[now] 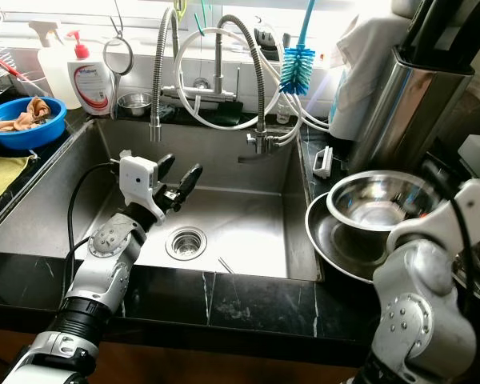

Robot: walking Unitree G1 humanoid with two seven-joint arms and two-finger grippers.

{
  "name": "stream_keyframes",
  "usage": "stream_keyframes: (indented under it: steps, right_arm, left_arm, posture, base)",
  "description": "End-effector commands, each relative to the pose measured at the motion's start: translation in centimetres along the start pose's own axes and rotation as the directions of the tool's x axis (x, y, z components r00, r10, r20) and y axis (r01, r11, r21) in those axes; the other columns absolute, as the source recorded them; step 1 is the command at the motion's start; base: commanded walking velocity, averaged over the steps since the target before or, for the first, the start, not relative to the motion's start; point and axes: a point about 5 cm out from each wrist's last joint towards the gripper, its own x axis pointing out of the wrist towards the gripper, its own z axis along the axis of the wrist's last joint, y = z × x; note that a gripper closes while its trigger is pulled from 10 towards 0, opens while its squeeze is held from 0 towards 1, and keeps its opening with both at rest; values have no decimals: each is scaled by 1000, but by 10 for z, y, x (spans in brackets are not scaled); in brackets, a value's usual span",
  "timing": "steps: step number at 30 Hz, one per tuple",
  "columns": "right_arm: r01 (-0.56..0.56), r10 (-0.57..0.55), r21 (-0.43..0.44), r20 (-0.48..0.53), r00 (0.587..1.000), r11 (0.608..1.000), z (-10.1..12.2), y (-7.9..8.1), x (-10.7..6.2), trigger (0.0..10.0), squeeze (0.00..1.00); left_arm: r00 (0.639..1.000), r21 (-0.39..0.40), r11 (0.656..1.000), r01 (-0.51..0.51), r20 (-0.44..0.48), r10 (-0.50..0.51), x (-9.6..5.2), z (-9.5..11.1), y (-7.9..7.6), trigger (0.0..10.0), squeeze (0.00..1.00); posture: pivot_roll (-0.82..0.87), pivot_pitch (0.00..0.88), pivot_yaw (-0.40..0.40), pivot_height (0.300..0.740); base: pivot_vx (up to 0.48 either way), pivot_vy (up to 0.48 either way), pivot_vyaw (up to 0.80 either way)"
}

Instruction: Kitchen organization

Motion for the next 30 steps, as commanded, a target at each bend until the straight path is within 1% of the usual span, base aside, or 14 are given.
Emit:
stream_keyframes:
  steps: [1, 3, 4, 5, 6, 9, 10, 12, 14, 17, 19, 23, 26, 30]
  right_arm:
    - [-44, 44, 3, 71, 997, 999, 12, 9, -3, 0, 0]
    - [-90, 90, -9, 91, 992, 996, 15, 16, -1, 0, 0]
    - [-129, 130, -7, 86, 988, 992, 14, 22, 0, 2863, 0]
    - [-162, 162, -6, 75, 984, 987, 12, 27, 1, 2863, 0]
    - [-262, 263, -39, 26, 965, 964, 4, 41, 2, 10000, 0]
    - [-400, 401, -103, -6, 916, 911, -3, 58, 2, 10000, 0]
    - [-487, 490, -129, -14, 872, 864, -5, 69, 0, 10000, 0]
    - [-569, 571, -151, -33, 820, 808, -8, 80, 0, 10000, 0]
    - [-594, 596, -152, -38, 802, 790, -9, 83, 0, 10000, 0]
    - [-654, 652, -166, -72, 755, 738, -16, 91, 2, 10000, 0]
    - [-707, 697, -174, -121, 707, 686, -25, 95, 1, 10000, 0]
    - [-751, 715, -232, -231, 659, 618, -44, 97, 1, 10000, 0]
    - [-762, 716, -292, -264, 646, 578, -55, 97, 5, 10000, 0]
    - [-781, 735, -318, -277, 619, 538, -58, 99, 8, 10000, 0]
  left_arm:
    - [1000, 4, 1000, 2, 23, -2, 5, 8, 0, 10000, 0]
    - [1000, 0, 1000, -4, 24, 4, 6, 8, 1, 10000, 0]
    - [1000, -3, 1000, -9, 24, 9, 6, 8, 1, 10000, 0]
    - [1000, -2, 1000, -10, 24, 10, 6, 8, 2, 10000, 0]
    - [1000, -10, 1000, -23, 15, 23, 5, 7, 4, 10000, 0]
    - [999, -13, 999, -35, 9, 35, 5, 7, 8, 10000, 0]
    - [999, -7, 999, -44, 7, 44, 5, 8, 11, 10000, 0]
    - [997, 4, 997, -76, 7, 76, 4, 11, 22, 10000, 0]
    - [996, 20, 996, -88, 4, 87, 4, 13, 28, 10000, 0]
    - [993, 52, 991, -121, -7, 122, 0, 16, 44, 10000, 0]
    - [991, 72, 988, -134, -13, 135, -3, 17, 51, 10000, 0]
    - [989, 76, 987, -144, -28, 146, -4, 16, 56, 10000, 0]
    - [990, 72, 988, -134, -38, 137, -5, 15, 56, 10000, 0]
    - [991, 62, 990, -127, -43, 130, -5, 13, 54, 10000, 0]
  posture:
    - [-48, 0, -52, 740]
    - [-50, 0, -51, 740]
    - [-47, 0, -51, 740]
    - [-47, 0, -51, 740]
    - [-48, 0, -51, 740]
    - [-49, 0, -48, 740]
    - [-49, 0, -48, 740]
    - [-43, 0, -49, 740]
    - [-43, 0, -49, 740]
    - [-36, 0, -50, 740]
    - [-34, 0, -51, 740]
    - [-36, 0, -50, 740]
    - [-33, 0, -51, 740]
    - [-33, 0, -51, 740]
  base:
    - [0, 0, 0]
    - [0, 0, 0]
    - [0, 0, 0]
    - [0, 0, 0]
    - [0, 0, 0]
    - [0, 0, 0]
    - [0, 0, 0]
    - [0, 0, 0]
    - [0, 0, 0]
    - [0, 0, 0]
    - [0, 0, 0]
    - [0, 0, 0]
    - [0, 0, 0]
    - [0, 0, 0]
